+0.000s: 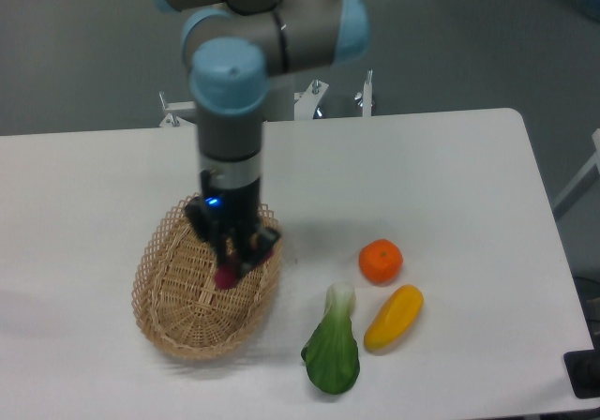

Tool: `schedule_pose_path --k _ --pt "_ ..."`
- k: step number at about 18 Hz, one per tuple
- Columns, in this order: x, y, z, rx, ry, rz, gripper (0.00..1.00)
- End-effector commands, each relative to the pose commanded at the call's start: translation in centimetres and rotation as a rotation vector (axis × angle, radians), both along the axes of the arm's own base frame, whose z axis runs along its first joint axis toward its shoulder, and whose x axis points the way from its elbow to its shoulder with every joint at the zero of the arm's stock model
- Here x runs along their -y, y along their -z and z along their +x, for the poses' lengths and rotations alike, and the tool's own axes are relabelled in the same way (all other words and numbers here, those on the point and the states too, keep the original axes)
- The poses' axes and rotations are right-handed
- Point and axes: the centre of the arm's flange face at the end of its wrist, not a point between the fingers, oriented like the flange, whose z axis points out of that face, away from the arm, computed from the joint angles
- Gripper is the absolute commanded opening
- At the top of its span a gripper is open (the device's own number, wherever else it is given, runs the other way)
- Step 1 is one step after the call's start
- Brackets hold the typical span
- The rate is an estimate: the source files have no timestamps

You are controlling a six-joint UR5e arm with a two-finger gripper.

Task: Place the sweet potato in the basket
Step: 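Move the gripper over the wicker basket and lower the sweet potato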

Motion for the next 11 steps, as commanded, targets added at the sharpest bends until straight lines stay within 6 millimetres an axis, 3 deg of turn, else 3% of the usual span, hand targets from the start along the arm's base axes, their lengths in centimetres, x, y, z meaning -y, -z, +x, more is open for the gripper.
schedule_pose_path --k 3,5,11 --pt "-0.1 2.9 1.4 -0.018 0.138 -0.057 0.34" --pt "0.2 3.7 1.9 -0.026 0.216 -0.078 0.34" --pt "0.5 6.6 2.0 -0.042 0.294 -0.148 0.34"
